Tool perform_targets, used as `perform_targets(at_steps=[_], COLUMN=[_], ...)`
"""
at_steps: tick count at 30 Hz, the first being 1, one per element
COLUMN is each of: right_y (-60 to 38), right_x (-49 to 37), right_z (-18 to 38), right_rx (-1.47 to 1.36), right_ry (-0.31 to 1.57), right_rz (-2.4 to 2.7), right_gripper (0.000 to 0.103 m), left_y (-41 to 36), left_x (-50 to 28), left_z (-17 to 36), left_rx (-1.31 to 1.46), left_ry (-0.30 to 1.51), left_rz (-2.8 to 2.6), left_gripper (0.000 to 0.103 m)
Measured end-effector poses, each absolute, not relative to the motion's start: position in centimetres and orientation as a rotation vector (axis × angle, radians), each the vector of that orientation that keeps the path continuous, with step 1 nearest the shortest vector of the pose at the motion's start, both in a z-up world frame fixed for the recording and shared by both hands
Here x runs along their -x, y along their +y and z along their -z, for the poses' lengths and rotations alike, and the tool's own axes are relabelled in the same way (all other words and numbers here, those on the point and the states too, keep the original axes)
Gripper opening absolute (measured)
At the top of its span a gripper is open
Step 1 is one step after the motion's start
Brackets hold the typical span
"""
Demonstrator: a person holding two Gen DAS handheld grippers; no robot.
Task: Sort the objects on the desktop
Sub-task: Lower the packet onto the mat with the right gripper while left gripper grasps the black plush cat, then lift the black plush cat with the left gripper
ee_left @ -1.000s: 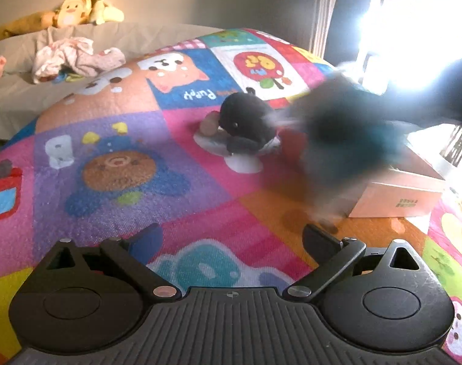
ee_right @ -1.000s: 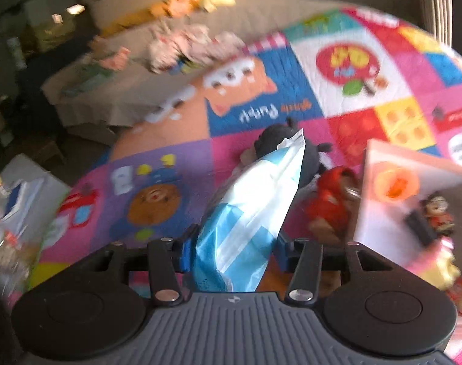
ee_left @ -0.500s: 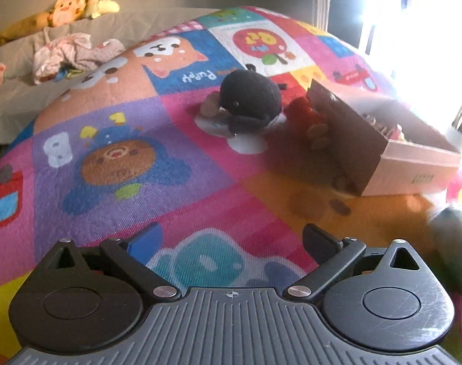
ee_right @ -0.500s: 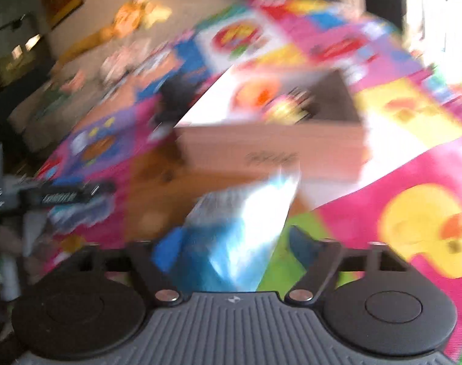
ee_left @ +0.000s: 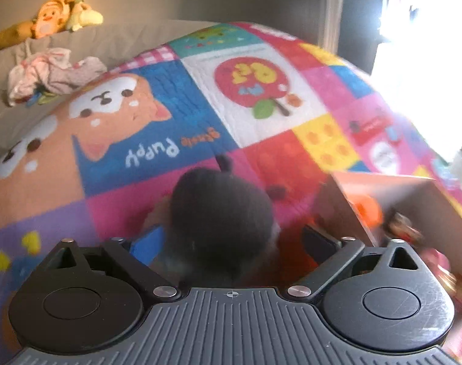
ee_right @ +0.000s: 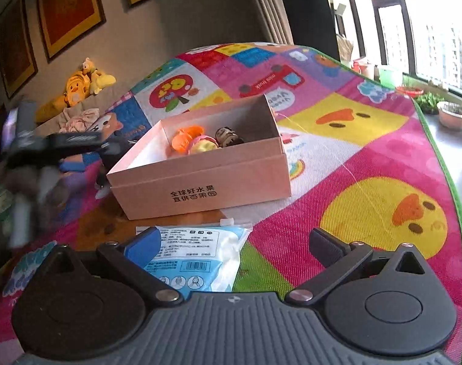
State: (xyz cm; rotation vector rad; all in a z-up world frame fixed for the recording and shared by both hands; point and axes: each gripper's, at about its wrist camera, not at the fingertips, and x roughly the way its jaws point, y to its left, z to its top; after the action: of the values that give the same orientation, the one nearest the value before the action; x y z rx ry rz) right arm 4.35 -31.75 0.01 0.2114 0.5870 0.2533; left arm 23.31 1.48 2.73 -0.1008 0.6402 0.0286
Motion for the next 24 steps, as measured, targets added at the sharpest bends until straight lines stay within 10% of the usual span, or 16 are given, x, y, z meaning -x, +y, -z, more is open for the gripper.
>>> perform_targets(at_steps=[5,24], right_y=[-32.6,-33.5], right_x=[-5.0,-5.2], right_z=[0.6,1.0], right_rx=[-0.282,-0.363], right_ry=[0.622,0.655], right_rz=[-0.258,-0.245], right_gripper=[0.103,0.103], left_y=[1.5,-0.9], left_x=[-24.2,-0.6], left_z=[-2.1,-3.7], left_rx=[0.063,-0.240], left_ry=[0.636,0.693], left_rz=[-0.055,0.210], left_gripper=[0.075,0.082])
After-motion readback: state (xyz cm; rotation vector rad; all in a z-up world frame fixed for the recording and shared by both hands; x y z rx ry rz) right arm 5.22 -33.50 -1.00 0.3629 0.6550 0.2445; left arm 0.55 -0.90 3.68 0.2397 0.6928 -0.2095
